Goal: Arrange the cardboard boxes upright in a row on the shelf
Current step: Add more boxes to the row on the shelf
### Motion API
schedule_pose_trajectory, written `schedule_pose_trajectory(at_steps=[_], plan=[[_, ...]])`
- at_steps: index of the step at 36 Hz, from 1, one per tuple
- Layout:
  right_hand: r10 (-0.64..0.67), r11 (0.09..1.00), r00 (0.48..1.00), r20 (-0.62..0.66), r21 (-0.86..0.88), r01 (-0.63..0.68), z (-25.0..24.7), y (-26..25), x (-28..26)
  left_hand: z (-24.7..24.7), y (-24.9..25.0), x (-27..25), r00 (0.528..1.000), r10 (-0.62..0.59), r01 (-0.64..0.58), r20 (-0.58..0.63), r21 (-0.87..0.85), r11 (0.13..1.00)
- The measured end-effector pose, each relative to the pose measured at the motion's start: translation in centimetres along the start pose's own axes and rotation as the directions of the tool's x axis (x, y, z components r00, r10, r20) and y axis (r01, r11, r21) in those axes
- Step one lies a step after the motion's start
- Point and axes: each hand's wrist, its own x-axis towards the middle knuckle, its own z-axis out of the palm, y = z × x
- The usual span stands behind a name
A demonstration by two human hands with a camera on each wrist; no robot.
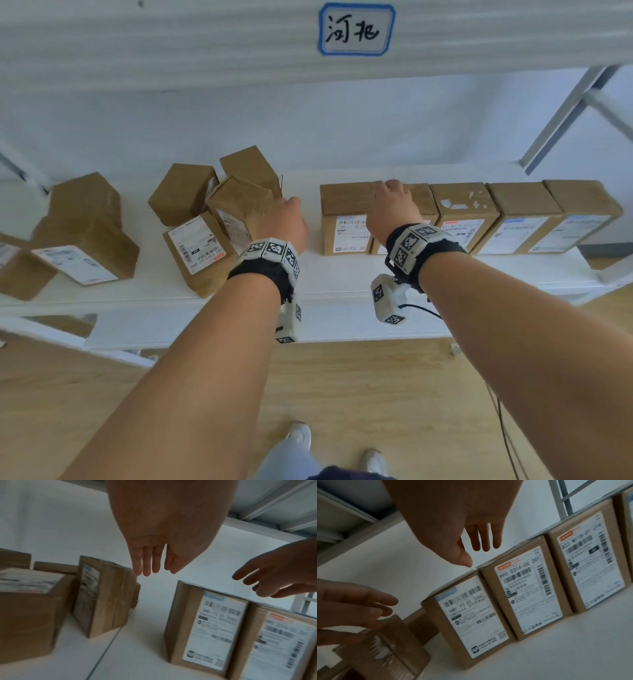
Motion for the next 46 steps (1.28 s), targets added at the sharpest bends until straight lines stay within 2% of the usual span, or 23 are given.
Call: schedule_pose_trajectory(at_steps=[3,8,11,15,21,24,29,33,38,46], plan=[[-0.04,0.999,0.999,-0.015,0.037,0.04,0.1,-2.2,-0.2,-1.1,-2.7,0.1,0.999,-0.037,0.035,-0.034,-0.083,0.996],[-0.071,0.994,0.996,-0.045,0.077,0.075,0.6,-6.5,0.0,-3.0,-7.3,1.3,0.995,-0.078,0.072,-0.064,-0.098,0.993],[-0.053,0.994,0.997,-0.054,0.093,0.058,1.6,-9.3,0.1,-3.8,-10.0,1.9,0.996,-0.089,0.085,-0.032,-0.102,0.991],[-0.024,0.993,1.0,-0.013,0.119,0.026,3.8,-12.8,0.3,-4.1,-13.7,2.6,0.994,-0.11,0.112,0.029,-0.081,0.99],[0.044,0.987,0.995,0.091,0.152,-0.058,7.3,-16.6,0.0,-3.6,-17.3,4.6,0.996,-0.054,0.06,0.071,-0.09,0.994],[0.081,0.982,0.983,0.168,0.158,-0.108,8.4,-17.7,-0.1,-3.3,-17.7,5.4,0.995,-0.033,0.041,0.094,-0.089,0.995],[0.108,0.977,0.97,0.217,0.159,-0.144,9.7,-18.9,0.2,-2.8,-17.9,6.0,0.992,0.001,0.007,0.125,-0.068,0.998],[0.112,0.97,0.972,0.209,0.188,-0.152,9.9,-19.1,0.8,-2.6,-17.6,6.0,0.996,-0.002,0.014,0.095,-0.133,0.991],[0.111,0.968,0.971,0.21,0.199,-0.154,9.5,-18.0,1.2,-2.2,-16.3,5.7,0.99,-0.059,0.085,0.128,-0.212,0.974],[0.17,0.968,0.966,0.192,0.148,-0.2,7.8,-15.3,1.8,-1.5,-12.5,4.7,0.987,-0.072,0.109,0.14,-0.271,0.956]])
